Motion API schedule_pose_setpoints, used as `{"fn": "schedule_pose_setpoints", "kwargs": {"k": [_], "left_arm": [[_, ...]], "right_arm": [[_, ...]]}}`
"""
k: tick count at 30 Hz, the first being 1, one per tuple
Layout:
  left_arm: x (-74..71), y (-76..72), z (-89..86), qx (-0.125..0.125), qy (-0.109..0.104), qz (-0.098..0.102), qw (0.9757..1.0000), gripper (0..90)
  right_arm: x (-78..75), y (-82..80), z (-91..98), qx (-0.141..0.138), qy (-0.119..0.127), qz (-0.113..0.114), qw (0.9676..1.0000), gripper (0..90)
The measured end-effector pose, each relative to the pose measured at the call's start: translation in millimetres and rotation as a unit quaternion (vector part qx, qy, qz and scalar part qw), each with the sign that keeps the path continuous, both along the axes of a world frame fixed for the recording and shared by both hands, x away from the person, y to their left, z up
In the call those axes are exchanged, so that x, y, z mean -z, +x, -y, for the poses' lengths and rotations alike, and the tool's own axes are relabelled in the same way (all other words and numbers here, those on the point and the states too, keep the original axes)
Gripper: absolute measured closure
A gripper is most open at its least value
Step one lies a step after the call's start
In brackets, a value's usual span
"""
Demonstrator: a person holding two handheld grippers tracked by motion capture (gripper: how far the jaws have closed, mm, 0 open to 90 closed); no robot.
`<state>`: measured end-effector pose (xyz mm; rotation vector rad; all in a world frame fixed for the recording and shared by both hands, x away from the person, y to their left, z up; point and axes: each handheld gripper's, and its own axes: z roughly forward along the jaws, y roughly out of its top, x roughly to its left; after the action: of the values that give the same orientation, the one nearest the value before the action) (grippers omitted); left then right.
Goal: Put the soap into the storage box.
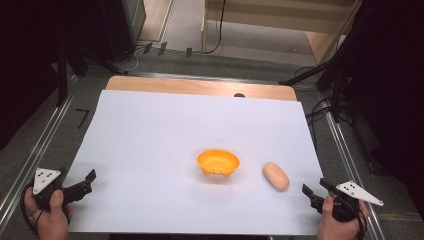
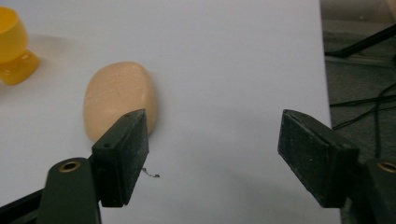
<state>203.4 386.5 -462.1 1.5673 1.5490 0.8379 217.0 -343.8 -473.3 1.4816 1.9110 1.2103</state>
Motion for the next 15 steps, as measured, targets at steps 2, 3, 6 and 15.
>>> {"fn": "schedule_pose_setpoints", "kwargs": {"k": [2,3,6,15], "left_arm": [[0.0,-0.1,0.3,-0.001,0.0,0.0,1.0,6.5],[0.1,0.0,0.6,-0.002,0.001,0.001,1.0,6.5],[0.3,0.4,1.5,-0.001,0.006,0.0,1.0,6.5],[0.1,0.3,1.4,0.0,0.005,-0.001,1.0,6.5]], "right_arm": [[-2.7,2.5,-2.5,-0.008,-0.013,-0.018,0.9997,25.8],[-4.2,4.2,-3.6,-0.015,-0.024,-0.025,0.9993,25.7],[-9.7,8.2,-7.1,-0.034,-0.054,-0.054,0.9966,27.5],[-20.4,24.4,-28.5,-0.091,-0.113,-0.121,0.982,21.5]]}}
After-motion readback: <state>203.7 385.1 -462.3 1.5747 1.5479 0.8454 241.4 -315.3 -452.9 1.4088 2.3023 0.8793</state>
